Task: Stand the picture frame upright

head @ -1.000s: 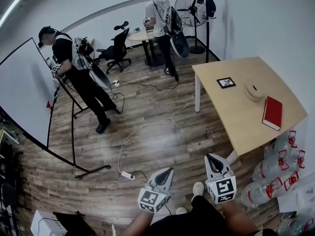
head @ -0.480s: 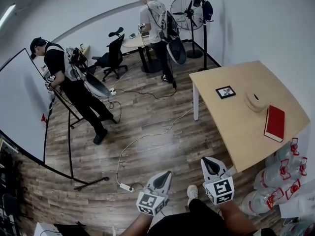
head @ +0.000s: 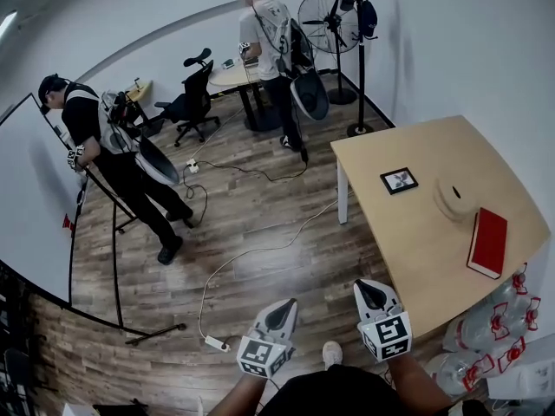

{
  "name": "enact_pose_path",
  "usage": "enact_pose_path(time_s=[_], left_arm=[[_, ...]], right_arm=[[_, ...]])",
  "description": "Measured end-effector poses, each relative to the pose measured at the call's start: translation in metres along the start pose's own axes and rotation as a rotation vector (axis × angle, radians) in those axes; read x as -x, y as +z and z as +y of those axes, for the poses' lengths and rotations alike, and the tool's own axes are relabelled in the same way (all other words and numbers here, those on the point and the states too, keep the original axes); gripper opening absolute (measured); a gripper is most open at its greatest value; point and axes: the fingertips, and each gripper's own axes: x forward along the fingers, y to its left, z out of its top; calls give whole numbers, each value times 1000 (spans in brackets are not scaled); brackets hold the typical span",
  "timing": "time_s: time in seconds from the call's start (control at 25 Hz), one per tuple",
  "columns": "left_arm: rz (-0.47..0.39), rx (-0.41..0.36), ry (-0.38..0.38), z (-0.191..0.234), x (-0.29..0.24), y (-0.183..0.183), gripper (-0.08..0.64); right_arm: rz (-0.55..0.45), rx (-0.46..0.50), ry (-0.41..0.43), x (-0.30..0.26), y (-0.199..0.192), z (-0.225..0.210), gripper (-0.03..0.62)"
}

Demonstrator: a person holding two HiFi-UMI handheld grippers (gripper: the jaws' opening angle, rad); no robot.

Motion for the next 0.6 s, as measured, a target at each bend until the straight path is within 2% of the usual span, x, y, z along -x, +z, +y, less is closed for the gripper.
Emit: enact_pose_path(time_s=[0.2, 0.6], left_arm=[[28, 12, -12, 10, -48, -1, -5], [49, 4, -33, 27, -132, 10, -5]], right_arm=[[10, 10, -9, -28, 2, -39, 10], [14, -42, -57, -65, -3, -116, 10]])
